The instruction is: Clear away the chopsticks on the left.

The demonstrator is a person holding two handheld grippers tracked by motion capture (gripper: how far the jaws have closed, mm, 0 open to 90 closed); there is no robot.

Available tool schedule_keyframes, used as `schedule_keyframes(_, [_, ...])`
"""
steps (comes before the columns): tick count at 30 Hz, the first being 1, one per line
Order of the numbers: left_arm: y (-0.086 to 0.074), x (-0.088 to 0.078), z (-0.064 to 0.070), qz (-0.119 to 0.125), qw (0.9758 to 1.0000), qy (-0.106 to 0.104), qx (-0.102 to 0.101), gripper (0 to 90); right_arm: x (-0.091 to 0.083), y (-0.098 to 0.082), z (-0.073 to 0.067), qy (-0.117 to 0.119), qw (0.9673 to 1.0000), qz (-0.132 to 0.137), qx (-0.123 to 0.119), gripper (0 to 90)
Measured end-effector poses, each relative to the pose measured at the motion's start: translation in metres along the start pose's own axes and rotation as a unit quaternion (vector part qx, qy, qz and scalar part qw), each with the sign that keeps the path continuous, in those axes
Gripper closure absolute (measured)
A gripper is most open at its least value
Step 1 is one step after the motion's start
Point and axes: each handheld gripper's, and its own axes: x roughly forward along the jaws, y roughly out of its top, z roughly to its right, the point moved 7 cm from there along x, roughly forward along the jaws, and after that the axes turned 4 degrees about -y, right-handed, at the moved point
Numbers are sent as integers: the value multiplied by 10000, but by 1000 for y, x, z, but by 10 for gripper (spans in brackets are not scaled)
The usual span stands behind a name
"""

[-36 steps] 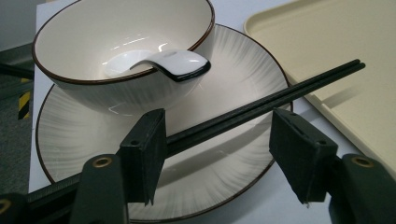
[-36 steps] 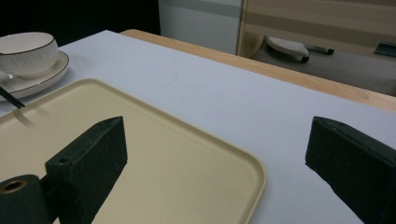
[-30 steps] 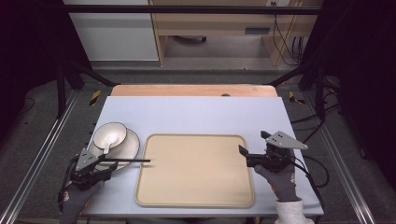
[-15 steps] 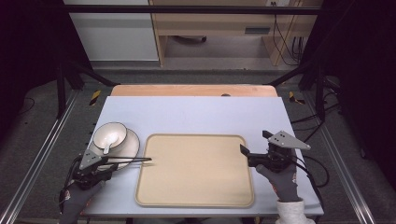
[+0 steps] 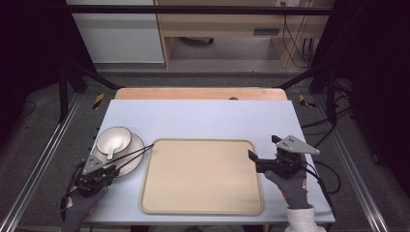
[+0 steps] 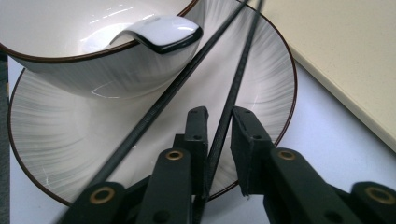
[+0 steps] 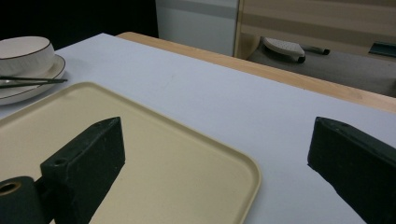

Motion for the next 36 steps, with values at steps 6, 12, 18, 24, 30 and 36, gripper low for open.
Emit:
schedule_keyframes(6, [1,1,4,-68,10000,-56,18,833,0,-1,0,2,10000,-24,-37,41])
schedule_keyframes(12, [8,4,4,10,9998,-111,-141,766,0,0,0,-13,10000,-2,-1,40])
schedule_keyframes(18, [9,10,3,-141,9993,-153,-309,811,0,-1,0,-9,10000,-27,-32,40])
schedule_keyframes(24, [9,11,6,-154,9990,-170,-381,851,0,-1,1,-18,10000,-32,-48,37])
schedule_keyframes(30, [13,5,10,-1,9985,-180,-524,854,0,0,0,-26,10000,-16,-11,36])
schedule_keyframes(36, [21,-5,21,234,9973,-177,-675,854,-2,1,3,-78,10000,16,-29,30])
